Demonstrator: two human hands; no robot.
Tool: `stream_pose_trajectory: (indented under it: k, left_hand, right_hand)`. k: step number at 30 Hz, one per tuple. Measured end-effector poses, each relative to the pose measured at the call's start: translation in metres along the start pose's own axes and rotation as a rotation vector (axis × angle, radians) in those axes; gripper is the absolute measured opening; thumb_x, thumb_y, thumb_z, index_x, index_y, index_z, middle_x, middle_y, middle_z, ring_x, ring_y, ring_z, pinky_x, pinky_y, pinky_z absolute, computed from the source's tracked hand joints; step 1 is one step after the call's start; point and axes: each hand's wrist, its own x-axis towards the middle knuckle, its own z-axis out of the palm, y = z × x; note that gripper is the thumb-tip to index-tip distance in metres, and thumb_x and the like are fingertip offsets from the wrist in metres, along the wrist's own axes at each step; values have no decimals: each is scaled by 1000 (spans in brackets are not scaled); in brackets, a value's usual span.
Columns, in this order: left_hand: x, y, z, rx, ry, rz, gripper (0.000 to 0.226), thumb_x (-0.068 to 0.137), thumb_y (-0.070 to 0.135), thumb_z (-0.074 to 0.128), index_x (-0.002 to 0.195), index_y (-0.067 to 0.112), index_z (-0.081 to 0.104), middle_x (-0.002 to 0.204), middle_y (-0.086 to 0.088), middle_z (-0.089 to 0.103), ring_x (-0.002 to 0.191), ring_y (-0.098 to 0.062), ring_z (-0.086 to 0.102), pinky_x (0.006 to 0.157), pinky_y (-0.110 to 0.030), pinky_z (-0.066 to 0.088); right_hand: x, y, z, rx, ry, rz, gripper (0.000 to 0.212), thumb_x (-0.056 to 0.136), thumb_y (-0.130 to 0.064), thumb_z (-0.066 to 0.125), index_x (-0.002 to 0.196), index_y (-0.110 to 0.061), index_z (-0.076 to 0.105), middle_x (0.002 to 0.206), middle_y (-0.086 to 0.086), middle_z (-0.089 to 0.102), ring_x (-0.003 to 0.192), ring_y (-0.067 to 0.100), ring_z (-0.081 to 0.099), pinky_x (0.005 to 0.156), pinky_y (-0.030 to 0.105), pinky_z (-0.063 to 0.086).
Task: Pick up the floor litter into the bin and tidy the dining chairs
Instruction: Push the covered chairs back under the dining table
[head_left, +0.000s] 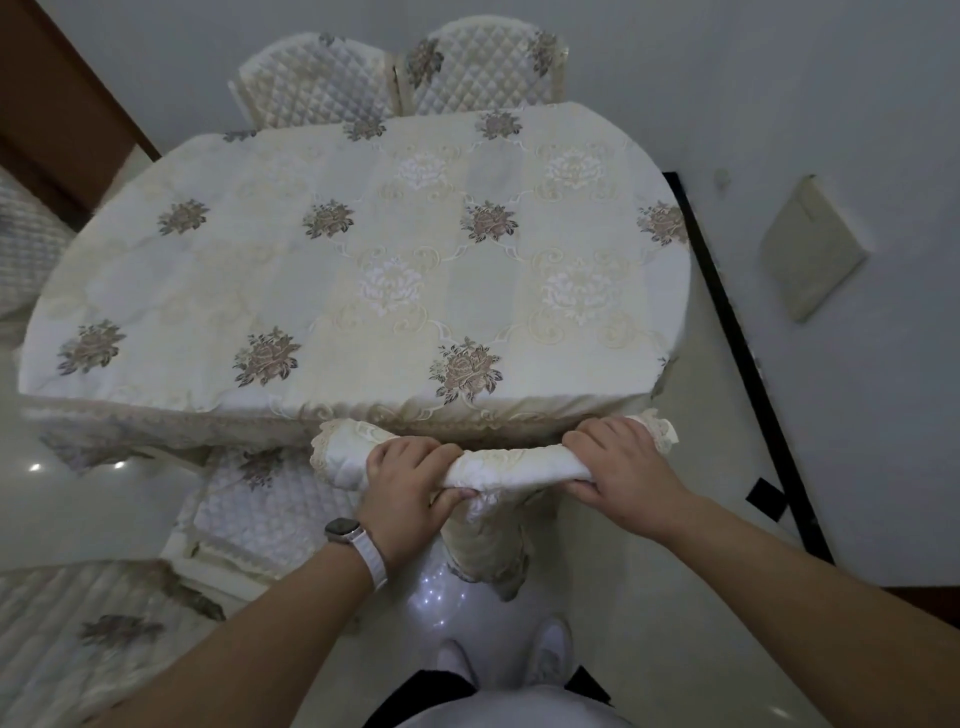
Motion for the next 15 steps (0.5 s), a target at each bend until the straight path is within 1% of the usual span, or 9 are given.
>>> stream_pose_trajectory:
  k: [3,7,11,15]
  left_hand:
    - [0,0,0,-6,-6,1,39,84,59,53,110,31,57,96,4,62,97,-16,48,90,-35,27]
    - [2,-7,2,-19,7,26,38,85,57,53,110,28,59,96,3,63,97,-16,48,91,-36,29]
    - [6,-12,-1,-26,-20,21,38,85,56,53,111,29,58,97,3,63,96,-18,48,90,-36,29]
    - [14,-7,-3,-44,-71,-26,40,84,58,52,111,31,58,101,5,63,100,-20,51,92,-38,30]
  right_hand:
    - [0,-2,-2,-3,-26,6,44,76,-51,54,103,-16,62,96,4,61,87,30,58,85,40,36]
    - [3,-7,-4,14,-84,78,44,76,-51,54,104,-18,61,97,2,60,89,29,57,85,39,36]
    - [9,-9,-7,12,-163,94,46,76,-53,53,107,-19,60,100,3,59,91,29,57,83,43,45]
    - [14,-5,-13,-9,-205,108,48,78,-55,48,107,-19,58,99,3,57,91,30,57,83,45,47]
